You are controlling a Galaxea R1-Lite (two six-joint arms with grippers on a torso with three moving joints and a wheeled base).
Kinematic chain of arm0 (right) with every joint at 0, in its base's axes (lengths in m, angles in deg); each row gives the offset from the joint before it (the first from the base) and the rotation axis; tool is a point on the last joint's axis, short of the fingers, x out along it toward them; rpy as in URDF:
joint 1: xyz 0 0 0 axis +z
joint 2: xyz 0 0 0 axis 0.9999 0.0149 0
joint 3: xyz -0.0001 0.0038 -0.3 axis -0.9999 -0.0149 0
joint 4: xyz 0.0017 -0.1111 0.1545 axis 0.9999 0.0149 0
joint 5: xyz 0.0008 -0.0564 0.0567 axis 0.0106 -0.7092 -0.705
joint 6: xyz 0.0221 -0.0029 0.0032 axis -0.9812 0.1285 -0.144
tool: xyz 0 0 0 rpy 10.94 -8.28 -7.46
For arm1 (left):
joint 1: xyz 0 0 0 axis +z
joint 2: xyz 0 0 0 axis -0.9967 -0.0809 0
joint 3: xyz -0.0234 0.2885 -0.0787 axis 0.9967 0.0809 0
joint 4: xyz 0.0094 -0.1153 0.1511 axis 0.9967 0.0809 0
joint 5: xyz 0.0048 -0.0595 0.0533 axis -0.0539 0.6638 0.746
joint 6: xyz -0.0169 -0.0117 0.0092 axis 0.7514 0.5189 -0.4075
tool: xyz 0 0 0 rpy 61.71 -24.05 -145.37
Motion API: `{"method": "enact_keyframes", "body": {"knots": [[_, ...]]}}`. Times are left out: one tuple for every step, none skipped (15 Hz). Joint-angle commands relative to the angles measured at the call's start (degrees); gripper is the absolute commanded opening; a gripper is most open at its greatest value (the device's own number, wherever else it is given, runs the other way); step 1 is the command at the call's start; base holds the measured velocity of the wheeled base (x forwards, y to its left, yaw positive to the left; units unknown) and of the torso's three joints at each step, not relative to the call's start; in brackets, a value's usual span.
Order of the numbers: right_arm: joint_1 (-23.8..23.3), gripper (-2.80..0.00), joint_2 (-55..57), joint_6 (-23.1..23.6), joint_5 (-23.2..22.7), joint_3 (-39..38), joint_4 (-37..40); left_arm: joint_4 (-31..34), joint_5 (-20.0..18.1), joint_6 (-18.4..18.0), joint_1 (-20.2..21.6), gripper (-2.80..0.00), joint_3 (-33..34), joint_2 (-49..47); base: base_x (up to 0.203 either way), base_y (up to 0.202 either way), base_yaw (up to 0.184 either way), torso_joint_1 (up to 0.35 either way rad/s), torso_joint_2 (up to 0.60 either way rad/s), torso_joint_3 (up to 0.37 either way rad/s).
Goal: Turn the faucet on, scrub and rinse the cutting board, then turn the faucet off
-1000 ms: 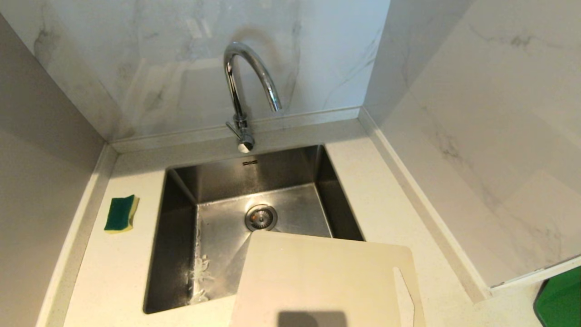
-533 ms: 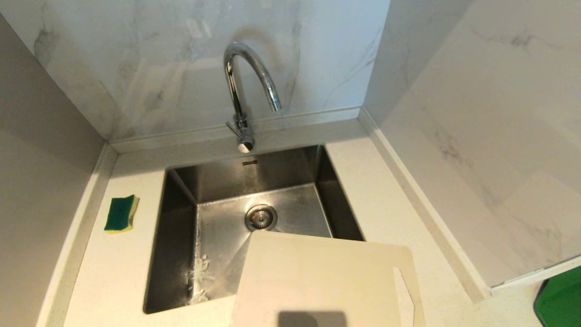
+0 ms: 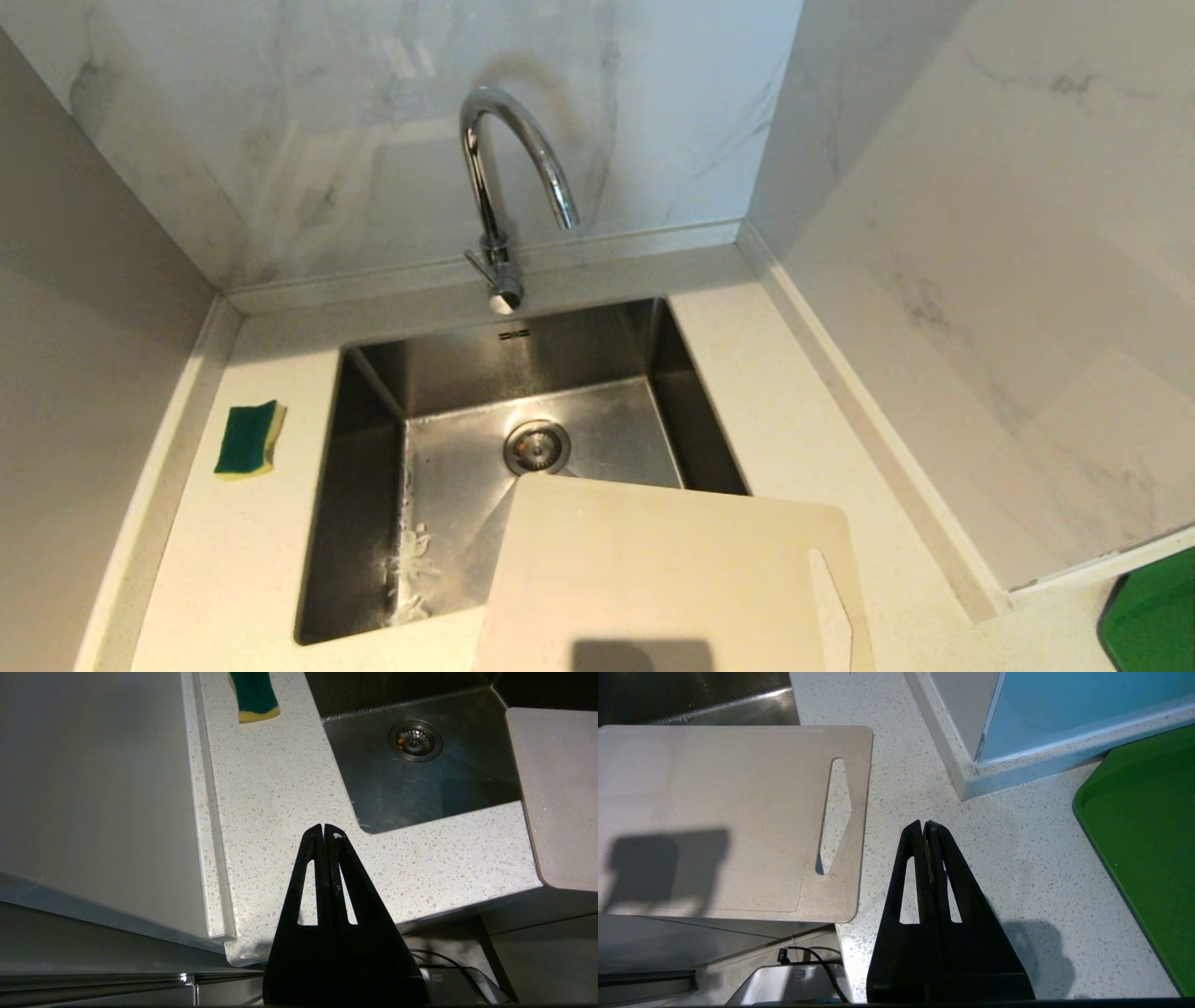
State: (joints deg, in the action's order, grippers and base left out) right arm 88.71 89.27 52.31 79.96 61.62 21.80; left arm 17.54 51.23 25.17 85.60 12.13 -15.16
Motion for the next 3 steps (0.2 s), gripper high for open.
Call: {"method": "enact_keyframes", "body": {"knots": [[0.0,-2.8,0.0,-0.06,0.0,-0.02,0.01,0.02,-0.01,0.0,0.02,-2.8,0.02,-0.14,0.0,0.0,0.0,0.0,0.0,0.0],[0.0,-2.8,0.0,-0.06,0.0,-0.02,0.01,0.02,-0.01,0.0,0.02,-2.8,0.02,-0.14,0.0,0.0,0.0,0.0,0.0,0.0],[0.0,-2.8,0.0,-0.06,0.0,-0.02,0.01,0.02,-0.01,0.0,0.02,-2.8,0.02,-0.14,0.0,0.0,0.0,0.0,0.0,0.0]]}}
